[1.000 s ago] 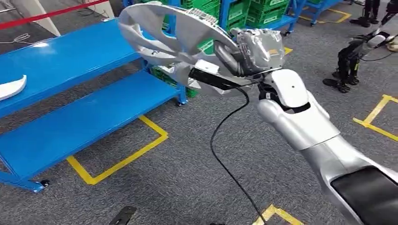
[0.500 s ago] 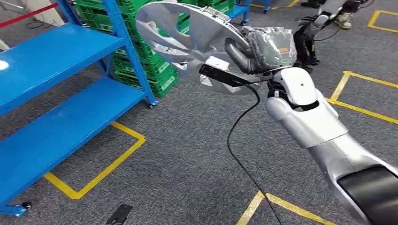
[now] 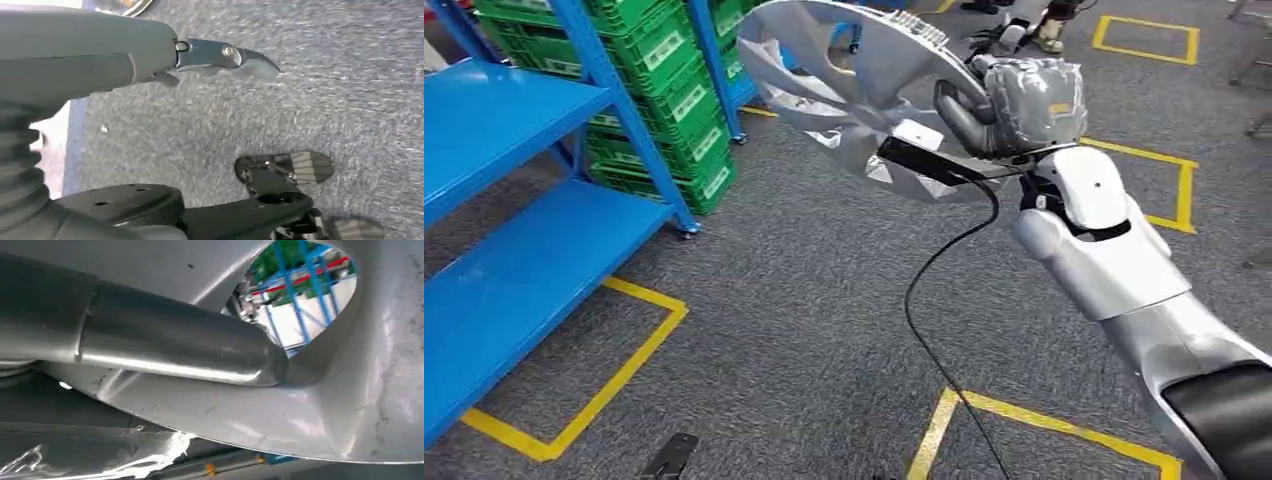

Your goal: Take the parts from the cabinet and place them on the table.

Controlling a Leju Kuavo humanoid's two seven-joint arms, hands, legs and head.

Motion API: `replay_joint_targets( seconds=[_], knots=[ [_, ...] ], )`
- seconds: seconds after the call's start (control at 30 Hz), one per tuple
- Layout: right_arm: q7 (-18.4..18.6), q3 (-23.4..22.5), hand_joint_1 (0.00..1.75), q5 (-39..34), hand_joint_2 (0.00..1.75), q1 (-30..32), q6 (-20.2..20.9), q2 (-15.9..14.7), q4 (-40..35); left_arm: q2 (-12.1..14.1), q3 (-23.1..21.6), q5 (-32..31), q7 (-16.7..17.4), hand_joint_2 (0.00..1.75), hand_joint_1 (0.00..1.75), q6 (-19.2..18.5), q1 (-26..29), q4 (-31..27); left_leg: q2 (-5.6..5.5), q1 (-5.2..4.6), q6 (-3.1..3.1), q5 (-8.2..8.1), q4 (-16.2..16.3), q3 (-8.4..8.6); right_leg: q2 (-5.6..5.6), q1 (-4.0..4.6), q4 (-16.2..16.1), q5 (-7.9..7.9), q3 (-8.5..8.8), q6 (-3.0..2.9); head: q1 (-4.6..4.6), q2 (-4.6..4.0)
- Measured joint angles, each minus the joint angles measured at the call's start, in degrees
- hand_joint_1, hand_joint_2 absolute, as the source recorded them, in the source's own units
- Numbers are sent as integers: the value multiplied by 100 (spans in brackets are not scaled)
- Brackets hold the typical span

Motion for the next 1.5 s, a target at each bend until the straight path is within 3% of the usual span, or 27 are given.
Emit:
replay_joint_targets(
  seconds=[0.07,0.1,0.17,0.2,0.23,0.37,0.43,0.47,0.53,0.57,0.63,0.7,0.73,0.77,0.87,0.9,0.93,0.97,1.07,1.1,1.17,1.2,1.23,1.27,1.4,1.47,1.5],
  knots=[
    [-4,-20,175,55,0,9,9,-39,2,22,7,99,-2,175,0,-64,2,0,148,-13,12,-8,3,6,-23,0,533,-147,-231,3,9,0],
    [-4,-26,175,79,0,12,13,-61,2,31,18,143,-2,175,0,-92,0,0,215,-20,11,-15,3,15,-25,0,417,-48,-143,-4,15,0],
    [-4,-46,175,132,0,-1,13,-103,2,48,33,191,-2,175,0,-138,-5,0,353,-25,-17,-49,6,58,-138,15,-576,382,446,-38,13,0],
    [-2,-63,175,147,0,-17,11,-116,2,59,39,208,-2,175,0,-167,-5,0,410,-46,-48,-77,10,91,-377,34,-1087,504,760,-55,15,0],
    [-4,-72,175,151,0,-46,13,-120,2,79,46,215,-2,175,0,-186,-8,0,452,-96,-81,-98,17,83,-465,109,-1172,423,836,-88,26,0],
    [-4,-83,175,188,0,-65,15,-197,4,98,61,252,-2,175,0,-265,-10,0,665,-97,-169,-101,-25,130,-163,88,-1209,496,766,-254,9,0],
    [-4,-85,175,221,0,-79,24,-212,4,112,63,252,-2,175,0,-333,-21,0,294,-64,-213,-338,217,24,-53,37,-1244,527,776,-320,9,0],
    [-4,-81,175,227,0,-82,29,-212,4,112,63,243,-2,175,0,-365,-18,0,166,-71,-216,-557,633,-172,3,33,-1251,531,770,-341,-17,0],
    [-11,-79,175,241,0,-81,37,-212,11,127,63,225,-2,175,0,-409,-5,0,92,-70,-223,-904,1571,-654,149,34,-1250,538,753,-356,-26,0],
    [-15,-74,175,243,0,-78,48,-212,18,133,63,225,-2,175,0,-424,-2,0,88,-70,-222,-914,1775,-788,219,34,-1250,542,749,-359,-26,0],
    [-26,-74,175,249,0,-79,77,-212,33,140,63,225,-2,175,0,-444,-8,0,79,-64,-212,-535,1445,-683,371,24,-1248,552,749,-345,-26,0],
    [-26,-74,175,256,0,-115,94,-212,35,149,63,221,0,175,0,-453,-19,0,-89,-40,-201,-15,547,-276,519,3,-1244,566,748,-311,-28,0],
    [-24,-74,175,258,0,-143,94,-212,35,158,63,221,0,175,0,-457,-20,0,-387,-3,-202,78,241,-140,570,-3,-1243,576,715,-283,-26,0],
    [-24,-74,175,258,0,-178,101,-212,39,158,63,221,0,175,0,-461,-21,0,-445,33,-187,3,47,-56,655,21,-1203,585,659,-244,-20,0],
    [-24,-81,175,258,0,-200,116,-234,66,171,66,212,20,175,0,-516,-28,0,-268,-17,-113,15,52,-79,842,-35,-1297,687,612,-106,-20,0],
    [-28,-81,175,258,0,-195,125,-254,66,175,66,212,22,175,0,-536,-42,0,-181,11,-65,45,12,-71,704,-29,-1267,666,544,-97,-24,0],
    [-31,-81,175,258,0,-216,133,-256,70,177,66,212,30,175,0,-538,-54,0,-132,-5,-38,51,9,-66,340,31,-1119,552,486,-77,38,0],
    [-31,-74,175,256,0,-242,140,-247,77,175,66,212,35,175,0,-542,-57,0,-71,-26,6,49,10,-64,114,32,-743,339,323,-62,68,0],
    [-37,-72,175,249,0,-260,149,-240,109,201,66,215,55,175,0,-571,-41,0,139,-45,32,32,13,-56,-19,21,535,-142,-259,-45,68,0],
    [-35,-72,175,251,0,-259,155,-240,124,208,66,215,55,175,0,-580,-39,0,205,-47,30,26,13,-48,-20,21,540,-86,-262,-49,68,0],
    [-35,-72,175,254,0,-268,162,-240,153,214,68,215,57,175,0,-595,-42,0,330,-49,12,-4,15,-18,-72,24,-169,285,139,-59,70,0],
    [-35,-74,175,254,0,-277,162,-240,157,214,66,215,61,175,0,-601,-41,0,393,-51,-13,-31,16,14,-185,26,-729,499,464,-71,70,0],
    [-37,-74,175,254,0,-302,162,-240,160,223,68,215,63,175,0,-604,-39,0,432,-78,-51,-59,18,38,-513,69,-1104,499,660,-57,74,0],
    [-39,-70,175,254,0,-321,162,-228,164,225,68,212,67,175,0,-604,-41,0,480,-131,-91,-92,52,30,-477,94,-1165,506,732,-133,51,0],
    [-39,-79,175,254,0,-328,162,-225,195,221,68,212,72,175,0,-606,-41,0,692,-120,-181,-129,6,80,-193,97,-1189,534,681,-287,37,0],
    [-39,-77,175,256,0,-343,164,-225,205,221,68,212,70,175,0,-619,-44,0,237,-85,-212,-410,422,-108,-71,62,-1206,552,685,-349,26,0],
    [-33,-76,175,249,0,-342,166,-219,210,219,68,212,70,175,0,-628,-38,0,143,-87,-221,-615,868,-328,-4,55,-1214,554,684,-356,2,0]
  ],
)
